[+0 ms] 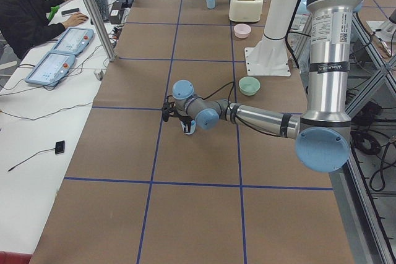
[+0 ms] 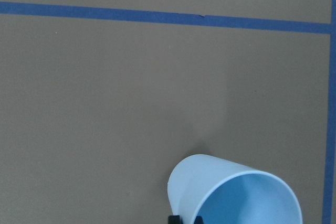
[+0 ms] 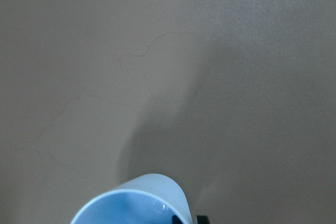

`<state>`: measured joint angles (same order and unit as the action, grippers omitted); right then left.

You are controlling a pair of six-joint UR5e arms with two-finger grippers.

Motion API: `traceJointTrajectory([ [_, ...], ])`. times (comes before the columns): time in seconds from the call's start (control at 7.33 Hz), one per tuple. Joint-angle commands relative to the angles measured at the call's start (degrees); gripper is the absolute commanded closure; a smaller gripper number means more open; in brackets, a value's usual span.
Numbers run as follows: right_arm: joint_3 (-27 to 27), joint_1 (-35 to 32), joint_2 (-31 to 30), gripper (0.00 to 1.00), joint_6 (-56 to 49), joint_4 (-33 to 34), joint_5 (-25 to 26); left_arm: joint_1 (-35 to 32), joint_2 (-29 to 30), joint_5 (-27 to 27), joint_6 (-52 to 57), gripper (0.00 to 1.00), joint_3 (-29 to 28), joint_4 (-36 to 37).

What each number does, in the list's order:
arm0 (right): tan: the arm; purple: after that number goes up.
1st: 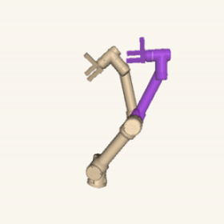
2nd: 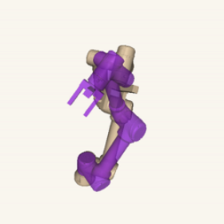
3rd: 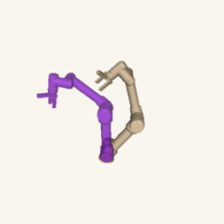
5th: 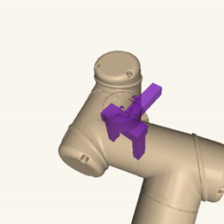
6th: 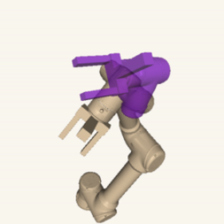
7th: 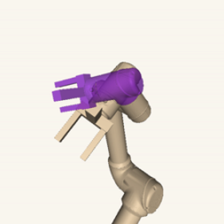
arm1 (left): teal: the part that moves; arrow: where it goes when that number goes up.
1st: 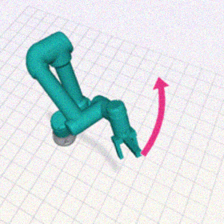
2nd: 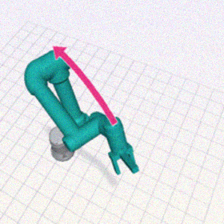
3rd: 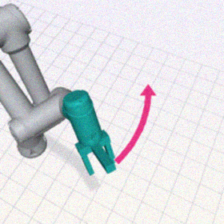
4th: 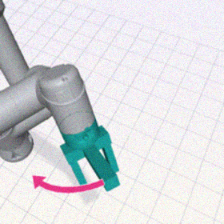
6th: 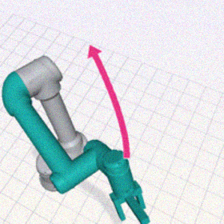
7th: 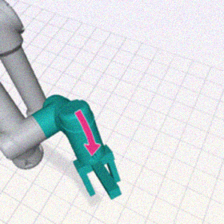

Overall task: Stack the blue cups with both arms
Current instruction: 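Close the left gripper on its blue cup while the right closes on its cup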

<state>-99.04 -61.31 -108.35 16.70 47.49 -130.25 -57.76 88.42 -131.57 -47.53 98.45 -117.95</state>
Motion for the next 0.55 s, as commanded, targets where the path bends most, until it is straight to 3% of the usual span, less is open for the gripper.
traceJointTrajectory([
  [0.0, -0.1, -0.22, 0.07, 1.0, 0.0, 0.06, 0.0, -0.16, 0.0, 0.0, -0.29, 1.0, 1.21, 0.09],
  [0.41, -0.19, -1.18, 0.15, 1.0, 0.0, 0.06, 0.0, -0.16, 1.13, -0.53, -3.16, 1.0, 3.94, 1.23],
])
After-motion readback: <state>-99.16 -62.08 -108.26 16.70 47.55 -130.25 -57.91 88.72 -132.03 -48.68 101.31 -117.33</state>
